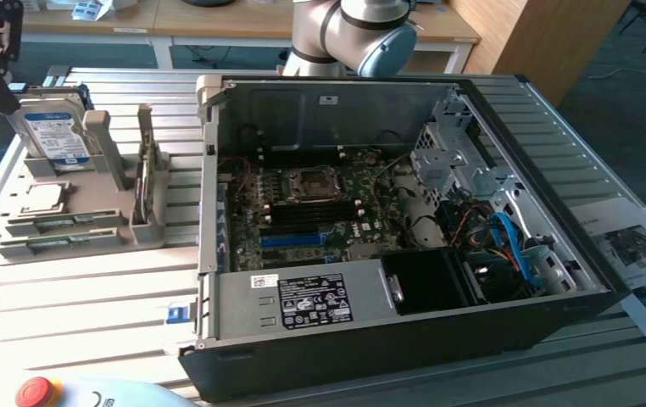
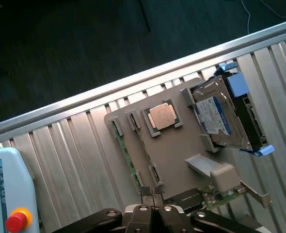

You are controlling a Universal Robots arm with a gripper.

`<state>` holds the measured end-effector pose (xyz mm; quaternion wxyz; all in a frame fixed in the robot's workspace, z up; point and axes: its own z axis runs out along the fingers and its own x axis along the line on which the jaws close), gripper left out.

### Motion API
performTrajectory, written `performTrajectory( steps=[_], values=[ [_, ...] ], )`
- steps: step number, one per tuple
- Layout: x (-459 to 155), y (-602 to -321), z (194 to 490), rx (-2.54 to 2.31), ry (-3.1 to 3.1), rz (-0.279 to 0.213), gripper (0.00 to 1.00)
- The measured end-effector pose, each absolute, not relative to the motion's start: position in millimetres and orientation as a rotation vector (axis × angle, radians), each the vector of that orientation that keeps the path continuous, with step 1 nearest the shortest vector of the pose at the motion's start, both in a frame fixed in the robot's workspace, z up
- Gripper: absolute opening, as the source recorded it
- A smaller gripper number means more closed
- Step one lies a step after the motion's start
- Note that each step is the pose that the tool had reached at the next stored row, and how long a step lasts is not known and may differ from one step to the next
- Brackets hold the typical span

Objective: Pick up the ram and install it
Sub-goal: 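Pick up the ram and move it above insertion slot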

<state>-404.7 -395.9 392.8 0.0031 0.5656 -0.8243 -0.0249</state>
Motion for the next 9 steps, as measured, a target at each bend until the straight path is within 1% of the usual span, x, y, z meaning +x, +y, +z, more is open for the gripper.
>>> performTrajectory(
  steps=[9],
  values=[
    [-404.7,-395.9,392.7,1.95,-2.449,-0.077,0.11]
  ],
)
